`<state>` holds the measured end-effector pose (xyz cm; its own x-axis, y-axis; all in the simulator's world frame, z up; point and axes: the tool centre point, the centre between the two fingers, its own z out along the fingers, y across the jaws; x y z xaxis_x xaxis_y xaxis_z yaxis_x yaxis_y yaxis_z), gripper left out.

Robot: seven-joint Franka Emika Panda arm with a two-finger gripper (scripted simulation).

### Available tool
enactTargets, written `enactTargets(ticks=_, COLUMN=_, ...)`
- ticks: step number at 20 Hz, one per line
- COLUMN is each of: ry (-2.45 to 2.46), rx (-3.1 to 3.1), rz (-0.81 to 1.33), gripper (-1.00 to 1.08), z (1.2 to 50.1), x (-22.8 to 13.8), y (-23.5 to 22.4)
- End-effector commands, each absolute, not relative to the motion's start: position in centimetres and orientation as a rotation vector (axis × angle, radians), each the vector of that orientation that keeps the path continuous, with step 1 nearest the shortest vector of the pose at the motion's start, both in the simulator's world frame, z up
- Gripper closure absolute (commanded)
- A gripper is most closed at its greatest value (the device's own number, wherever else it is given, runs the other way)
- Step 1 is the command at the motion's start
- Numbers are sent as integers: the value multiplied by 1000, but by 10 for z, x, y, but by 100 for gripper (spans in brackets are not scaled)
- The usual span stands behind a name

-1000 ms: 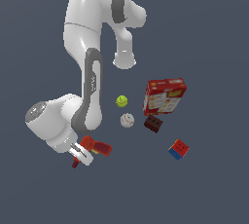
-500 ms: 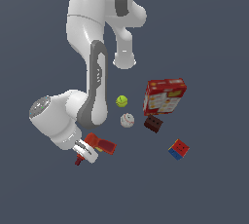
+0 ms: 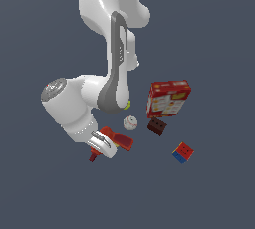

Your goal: Pick up a designated object from a clutter of objects.

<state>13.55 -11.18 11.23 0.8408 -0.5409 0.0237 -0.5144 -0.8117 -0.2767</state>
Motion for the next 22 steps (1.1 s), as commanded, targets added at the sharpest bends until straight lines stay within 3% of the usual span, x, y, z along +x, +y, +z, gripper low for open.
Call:
enactTargets(ticks=1, ry=804, rx=-2759, rz=-155, gripper=108, z=139, x=133, y=-90)
enactTargets(ticks=22, ry=808, rx=-2761, rz=-158, gripper=108, z=340, x=105, y=93)
